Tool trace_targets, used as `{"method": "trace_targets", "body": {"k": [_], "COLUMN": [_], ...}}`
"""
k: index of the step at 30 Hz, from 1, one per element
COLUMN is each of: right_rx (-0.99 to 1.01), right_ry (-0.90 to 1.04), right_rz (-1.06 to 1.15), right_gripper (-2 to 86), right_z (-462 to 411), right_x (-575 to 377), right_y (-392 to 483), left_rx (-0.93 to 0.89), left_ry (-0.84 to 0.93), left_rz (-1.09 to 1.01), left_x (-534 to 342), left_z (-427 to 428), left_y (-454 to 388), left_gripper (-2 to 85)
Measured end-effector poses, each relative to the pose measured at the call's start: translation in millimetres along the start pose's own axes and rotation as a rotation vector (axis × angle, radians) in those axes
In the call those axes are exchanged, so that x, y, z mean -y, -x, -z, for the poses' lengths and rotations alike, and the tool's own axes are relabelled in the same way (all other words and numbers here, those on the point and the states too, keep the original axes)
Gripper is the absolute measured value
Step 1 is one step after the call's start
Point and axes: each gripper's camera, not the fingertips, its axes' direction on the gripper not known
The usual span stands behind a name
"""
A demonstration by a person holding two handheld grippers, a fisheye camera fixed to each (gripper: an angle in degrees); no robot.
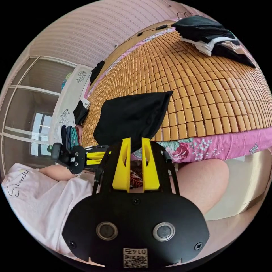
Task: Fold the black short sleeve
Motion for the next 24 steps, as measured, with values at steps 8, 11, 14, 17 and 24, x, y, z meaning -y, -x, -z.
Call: {"method": "trace_targets", "body": {"k": [8, 11, 14, 17, 24], "right_rx": [0.154, 0.232, 0.288, 0.286, 0.134], "right_ry": [-0.189, -0.201, -0.233, -0.269, -0.321], "right_rz": [-0.325, -0.389, -0.348, -0.262, -0.117], "right_gripper": [8.4, 3.7, 2.3, 1.7, 1.5], "right_z": [-45, -59, -48, -12, 87], "right_x": [-11, -23, -34, -45, -28], "right_y": [-91, -106, -104, -93, -37], "left_rx": [0.014, -0.004, -0.031, -0.09, -0.199], "left_ry": [-0.056, -0.07, -0.099, -0.17, -0.367], "left_rz": [0.014, 0.035, 0.047, 0.063, 0.196], "left_x": [-48, -63, -76, -86, -103], "left_z": [31, 38, 48, 60, 85], "left_y": [2, 6, 10, 14, 36], "left_gripper": [-0.7, -0.8, -0.9, -0.9, -0.9]}}
